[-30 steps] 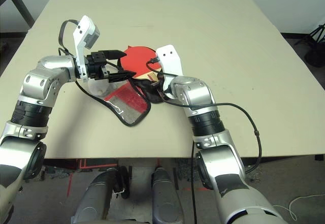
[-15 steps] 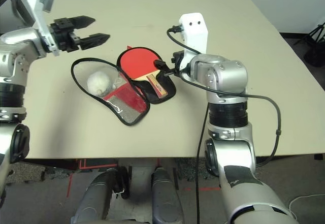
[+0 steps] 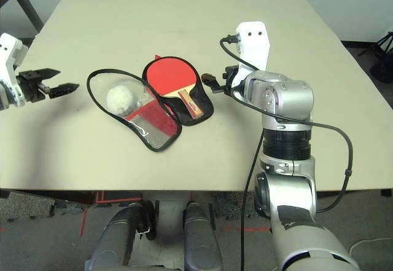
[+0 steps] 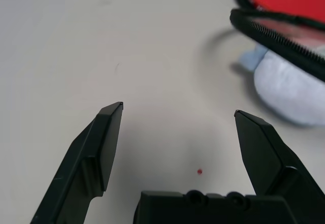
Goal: Store the ping-pong paddle in its case and zip it.
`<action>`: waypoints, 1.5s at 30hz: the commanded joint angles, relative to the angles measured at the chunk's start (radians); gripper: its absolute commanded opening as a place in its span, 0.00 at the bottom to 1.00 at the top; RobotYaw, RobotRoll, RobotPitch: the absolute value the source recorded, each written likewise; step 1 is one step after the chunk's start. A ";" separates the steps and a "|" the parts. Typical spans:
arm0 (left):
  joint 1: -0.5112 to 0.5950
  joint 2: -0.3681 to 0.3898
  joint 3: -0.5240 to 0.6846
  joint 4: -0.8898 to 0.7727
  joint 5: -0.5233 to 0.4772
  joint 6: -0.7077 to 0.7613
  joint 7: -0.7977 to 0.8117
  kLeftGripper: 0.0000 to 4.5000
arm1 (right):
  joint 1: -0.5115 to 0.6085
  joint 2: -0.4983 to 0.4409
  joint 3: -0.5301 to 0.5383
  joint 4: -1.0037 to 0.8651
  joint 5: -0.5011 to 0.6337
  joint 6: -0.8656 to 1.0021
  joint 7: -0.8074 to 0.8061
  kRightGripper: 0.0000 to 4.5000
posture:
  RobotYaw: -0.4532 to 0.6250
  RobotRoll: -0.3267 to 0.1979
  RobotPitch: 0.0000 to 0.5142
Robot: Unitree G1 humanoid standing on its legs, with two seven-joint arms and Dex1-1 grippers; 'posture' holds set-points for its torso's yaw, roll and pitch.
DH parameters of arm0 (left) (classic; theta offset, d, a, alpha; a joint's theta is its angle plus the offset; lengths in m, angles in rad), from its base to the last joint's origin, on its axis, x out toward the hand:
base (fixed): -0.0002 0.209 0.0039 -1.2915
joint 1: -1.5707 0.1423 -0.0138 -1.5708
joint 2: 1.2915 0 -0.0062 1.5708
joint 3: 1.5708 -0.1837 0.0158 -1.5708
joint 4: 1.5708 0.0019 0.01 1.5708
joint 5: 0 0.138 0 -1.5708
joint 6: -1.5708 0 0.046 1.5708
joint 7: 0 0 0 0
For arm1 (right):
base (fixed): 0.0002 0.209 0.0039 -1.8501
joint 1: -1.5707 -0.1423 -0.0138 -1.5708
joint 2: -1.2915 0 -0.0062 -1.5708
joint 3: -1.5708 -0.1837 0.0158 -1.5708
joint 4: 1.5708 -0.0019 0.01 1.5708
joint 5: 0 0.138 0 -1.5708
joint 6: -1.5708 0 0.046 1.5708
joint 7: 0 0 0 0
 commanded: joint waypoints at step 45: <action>-0.423 -0.460 -0.125 0.166 0.031 -0.078 -0.072 1.00 | 0.002 0.176 -0.494 -0.118 0.126 0.398 -0.198 0.99 | 0.37 0.62 0.41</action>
